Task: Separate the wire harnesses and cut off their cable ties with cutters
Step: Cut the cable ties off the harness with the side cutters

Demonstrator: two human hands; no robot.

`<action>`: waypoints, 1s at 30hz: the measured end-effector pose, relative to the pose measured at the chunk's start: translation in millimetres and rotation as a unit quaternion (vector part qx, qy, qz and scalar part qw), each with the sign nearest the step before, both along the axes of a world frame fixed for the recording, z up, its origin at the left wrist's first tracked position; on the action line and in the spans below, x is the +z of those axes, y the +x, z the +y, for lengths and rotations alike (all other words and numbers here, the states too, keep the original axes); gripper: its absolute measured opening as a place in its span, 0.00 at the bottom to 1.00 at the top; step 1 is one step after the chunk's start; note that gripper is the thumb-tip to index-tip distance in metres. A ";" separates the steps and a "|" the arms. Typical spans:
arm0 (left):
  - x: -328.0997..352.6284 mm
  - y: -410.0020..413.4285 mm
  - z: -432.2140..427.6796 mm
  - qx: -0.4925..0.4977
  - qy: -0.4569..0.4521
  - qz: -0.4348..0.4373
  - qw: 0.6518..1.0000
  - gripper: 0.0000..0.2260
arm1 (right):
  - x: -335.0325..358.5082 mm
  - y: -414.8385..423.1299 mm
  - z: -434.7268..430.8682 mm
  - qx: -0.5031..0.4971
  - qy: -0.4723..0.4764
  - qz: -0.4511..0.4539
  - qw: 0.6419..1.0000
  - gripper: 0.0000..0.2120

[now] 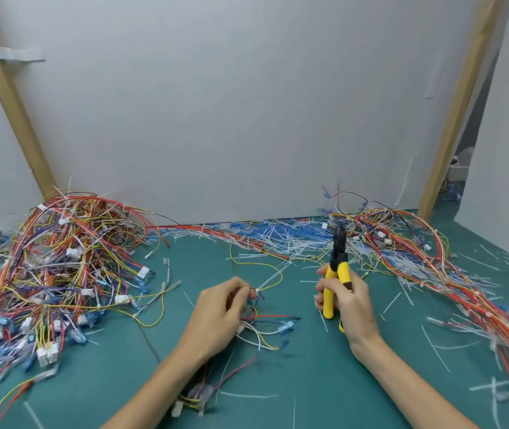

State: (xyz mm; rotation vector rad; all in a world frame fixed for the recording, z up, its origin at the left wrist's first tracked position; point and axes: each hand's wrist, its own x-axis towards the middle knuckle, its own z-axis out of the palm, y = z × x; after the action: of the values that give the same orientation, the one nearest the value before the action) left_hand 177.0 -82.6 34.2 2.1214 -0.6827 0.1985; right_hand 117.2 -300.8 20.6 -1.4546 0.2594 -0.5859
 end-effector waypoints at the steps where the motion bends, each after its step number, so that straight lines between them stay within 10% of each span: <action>1: -5.8 0.4 1.2 0.010 -0.017 0.006 1.000 0.10 | 0.1 -0.5 0.5 0.002 -0.007 0.000 1.000 0.08; 19: -19.4 13.6 4.4 0.049 -0.084 0.042 0.994 0.10 | -1.4 -15.9 6.5 -0.092 -0.487 0.095 0.863 0.30; 30: -21.3 14.0 4.3 0.001 -0.069 0.043 0.997 0.11 | -9.3 -15.8 5.7 -0.047 -0.568 0.057 0.820 0.28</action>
State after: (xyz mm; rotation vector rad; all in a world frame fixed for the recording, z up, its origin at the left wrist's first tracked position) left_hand 191.0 -78.3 12.9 1.9875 -0.5993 0.1491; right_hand 101.4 -295.0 11.2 -2.6581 0.0484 -0.7822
